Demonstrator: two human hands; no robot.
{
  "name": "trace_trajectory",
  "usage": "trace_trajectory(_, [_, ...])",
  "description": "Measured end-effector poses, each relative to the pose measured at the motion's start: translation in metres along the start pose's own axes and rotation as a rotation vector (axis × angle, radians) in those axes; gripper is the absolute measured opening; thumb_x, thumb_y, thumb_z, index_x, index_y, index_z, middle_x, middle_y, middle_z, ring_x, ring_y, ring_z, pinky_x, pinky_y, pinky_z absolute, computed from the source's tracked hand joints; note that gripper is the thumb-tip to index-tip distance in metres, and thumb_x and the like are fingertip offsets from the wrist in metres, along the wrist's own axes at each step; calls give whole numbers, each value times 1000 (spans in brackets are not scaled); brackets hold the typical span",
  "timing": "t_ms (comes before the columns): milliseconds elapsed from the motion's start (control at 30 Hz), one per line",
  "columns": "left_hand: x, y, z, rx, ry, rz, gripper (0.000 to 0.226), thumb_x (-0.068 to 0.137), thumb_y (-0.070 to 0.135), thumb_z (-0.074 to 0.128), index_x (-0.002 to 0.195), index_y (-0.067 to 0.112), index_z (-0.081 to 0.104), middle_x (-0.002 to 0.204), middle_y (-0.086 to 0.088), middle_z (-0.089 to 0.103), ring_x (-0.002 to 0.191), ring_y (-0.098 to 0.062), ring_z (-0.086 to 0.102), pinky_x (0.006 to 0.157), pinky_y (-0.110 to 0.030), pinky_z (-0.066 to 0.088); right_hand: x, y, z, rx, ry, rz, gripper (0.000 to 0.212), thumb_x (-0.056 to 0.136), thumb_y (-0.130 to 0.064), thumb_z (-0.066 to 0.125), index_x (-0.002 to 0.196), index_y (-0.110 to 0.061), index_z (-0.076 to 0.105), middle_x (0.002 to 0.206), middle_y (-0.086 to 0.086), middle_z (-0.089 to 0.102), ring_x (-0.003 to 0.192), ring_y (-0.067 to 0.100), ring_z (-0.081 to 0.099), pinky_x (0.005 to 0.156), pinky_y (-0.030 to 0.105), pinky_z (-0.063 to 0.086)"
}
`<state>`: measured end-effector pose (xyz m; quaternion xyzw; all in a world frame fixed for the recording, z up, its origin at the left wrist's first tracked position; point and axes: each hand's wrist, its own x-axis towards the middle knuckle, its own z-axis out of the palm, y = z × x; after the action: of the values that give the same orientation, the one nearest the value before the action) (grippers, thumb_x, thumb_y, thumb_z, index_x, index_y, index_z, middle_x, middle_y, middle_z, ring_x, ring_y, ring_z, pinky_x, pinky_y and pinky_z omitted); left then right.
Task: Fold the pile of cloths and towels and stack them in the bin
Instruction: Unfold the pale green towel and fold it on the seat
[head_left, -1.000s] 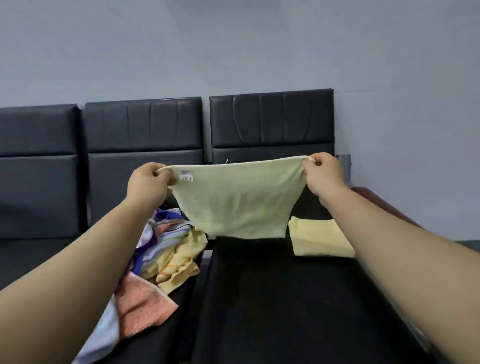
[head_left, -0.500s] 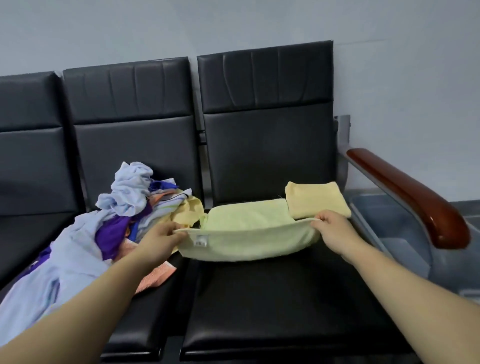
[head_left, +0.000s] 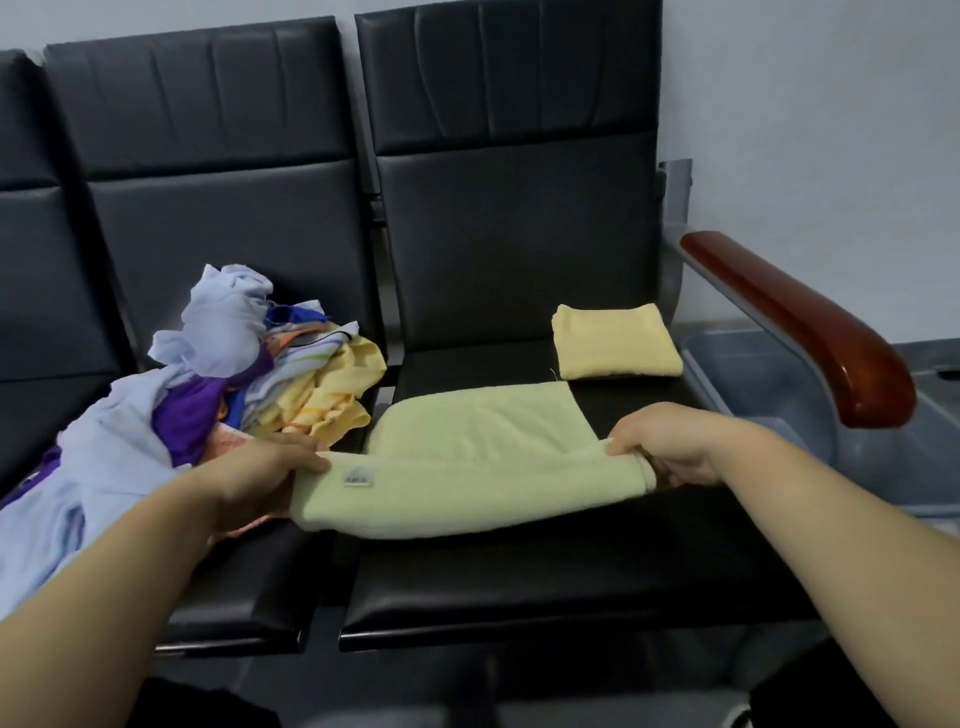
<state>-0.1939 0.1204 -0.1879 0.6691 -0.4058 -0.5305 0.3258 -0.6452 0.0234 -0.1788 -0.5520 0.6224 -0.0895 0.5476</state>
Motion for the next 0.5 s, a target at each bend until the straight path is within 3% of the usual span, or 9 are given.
trace_trajectory(67, [1,0,-1,-10,16,-32,23,79,7,68,100,7,59,97,-20,63,85,-33,61,68,-36,48,-1,1,-2,-14,-17,3,26,95,-18,66,118,-7,71,112,17,70,96,30,66,78,39,58])
trace_trajectory(133, [1,1,3,-1,63,-54,3,93,8,60,96,9,60,92,-18,66,79,-29,63,64,-33,50,2,0,-1,2,-4,-16,30,93,-19,66,120,-6,71,102,19,65,92,30,59,84,40,57])
trace_trajectory(300, [17,-2,7,67,240,-72,4,95,16,58,93,13,58,85,-14,54,70,-26,50,63,-32,44,5,-12,10,93,84,-100,22,98,-14,61,118,-11,70,105,13,68,93,26,64,77,36,57])
trace_trajectory(400, [27,-1,13,32,313,-31,4,95,15,57,94,11,57,92,-14,51,78,-28,51,67,-36,45,15,-20,18,93,166,-156,26,97,-12,59,121,-4,67,114,21,68,108,34,68,93,47,60])
trace_trajectory(500, [35,4,18,-48,374,15,6,95,14,55,95,12,60,101,-16,56,92,-32,55,79,-43,50,31,-27,25,56,276,-196,32,94,-12,57,122,3,62,102,22,57,93,29,56,98,57,54])
